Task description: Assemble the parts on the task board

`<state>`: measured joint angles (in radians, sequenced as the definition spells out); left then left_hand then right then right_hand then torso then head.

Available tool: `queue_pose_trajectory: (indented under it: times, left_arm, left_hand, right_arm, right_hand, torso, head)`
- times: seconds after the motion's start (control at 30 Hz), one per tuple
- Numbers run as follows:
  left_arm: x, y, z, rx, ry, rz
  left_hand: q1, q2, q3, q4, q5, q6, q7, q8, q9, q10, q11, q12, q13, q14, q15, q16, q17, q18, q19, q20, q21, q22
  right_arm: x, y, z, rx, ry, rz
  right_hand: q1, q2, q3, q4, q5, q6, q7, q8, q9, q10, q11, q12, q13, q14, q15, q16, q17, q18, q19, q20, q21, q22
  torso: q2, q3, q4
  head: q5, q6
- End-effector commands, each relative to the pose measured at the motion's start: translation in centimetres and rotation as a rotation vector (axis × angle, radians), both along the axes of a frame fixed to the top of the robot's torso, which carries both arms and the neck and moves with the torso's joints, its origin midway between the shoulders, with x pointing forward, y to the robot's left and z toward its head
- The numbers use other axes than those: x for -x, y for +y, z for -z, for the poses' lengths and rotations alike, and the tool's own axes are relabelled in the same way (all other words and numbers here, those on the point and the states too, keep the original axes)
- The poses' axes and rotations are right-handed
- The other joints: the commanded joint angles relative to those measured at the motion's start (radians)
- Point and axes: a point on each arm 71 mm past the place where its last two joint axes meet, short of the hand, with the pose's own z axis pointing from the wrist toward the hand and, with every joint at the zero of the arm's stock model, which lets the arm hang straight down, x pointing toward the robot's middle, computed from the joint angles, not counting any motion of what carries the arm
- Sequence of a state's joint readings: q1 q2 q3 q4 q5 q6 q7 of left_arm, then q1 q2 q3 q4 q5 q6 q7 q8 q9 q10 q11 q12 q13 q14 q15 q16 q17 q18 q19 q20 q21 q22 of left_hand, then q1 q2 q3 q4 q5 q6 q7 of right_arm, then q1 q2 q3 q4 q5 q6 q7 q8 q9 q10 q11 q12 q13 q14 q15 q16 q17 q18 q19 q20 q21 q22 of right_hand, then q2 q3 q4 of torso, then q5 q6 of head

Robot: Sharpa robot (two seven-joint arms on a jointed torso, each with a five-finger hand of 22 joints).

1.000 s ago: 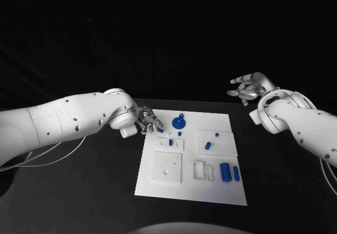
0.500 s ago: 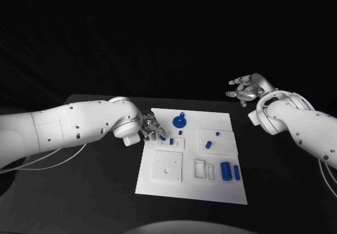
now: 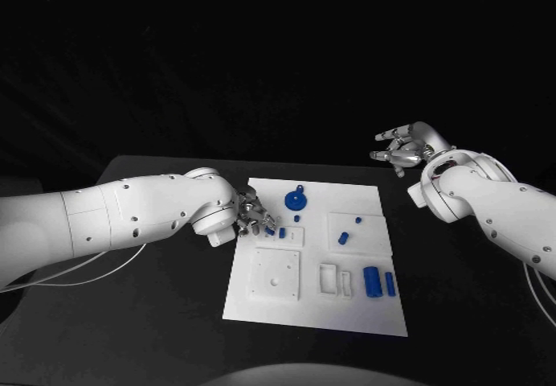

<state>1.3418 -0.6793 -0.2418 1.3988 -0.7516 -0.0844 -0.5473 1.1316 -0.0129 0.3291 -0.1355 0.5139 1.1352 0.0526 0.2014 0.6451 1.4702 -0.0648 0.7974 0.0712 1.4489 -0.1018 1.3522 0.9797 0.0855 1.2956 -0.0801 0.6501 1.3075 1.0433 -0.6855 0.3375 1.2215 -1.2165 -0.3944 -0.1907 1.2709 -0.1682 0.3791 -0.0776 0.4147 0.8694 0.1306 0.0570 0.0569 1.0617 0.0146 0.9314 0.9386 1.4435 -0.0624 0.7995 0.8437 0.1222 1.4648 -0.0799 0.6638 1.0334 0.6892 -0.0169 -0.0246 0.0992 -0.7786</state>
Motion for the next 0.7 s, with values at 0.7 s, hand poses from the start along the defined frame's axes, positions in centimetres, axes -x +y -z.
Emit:
queue_pose_trajectory:
  times: [0.7]
  left_arm:
    - [0.0, 0.03, 0.03, -0.041, -0.022, 0.0]
  left_hand:
    - [0.004, -0.004, 0.029, -0.017, 0.013, 0.074, -0.068, 0.007, 0.05, 0.045, -0.019, 0.043, -0.002, 0.002, -0.007, -0.008, -0.024, 0.012, -0.005, 0.001, -0.001, 0.018]
  right_arm:
    - [0.15, 0.18, 0.55, 0.002, 0.018, -0.018]
  right_hand:
    - [-0.009, 0.001, -0.01, -0.003, 0.007, -0.005, 0.002, 0.0, 0.001, -0.007, 0.001, -0.004, 0.001, 0.005, -0.004, -0.005, 0.0, 0.012, 0.048, -0.006, 0.0, -0.001]
  torso:
    - [0.001, 0.0006, 0.0016]
  head:
    - [0.005, -0.011]
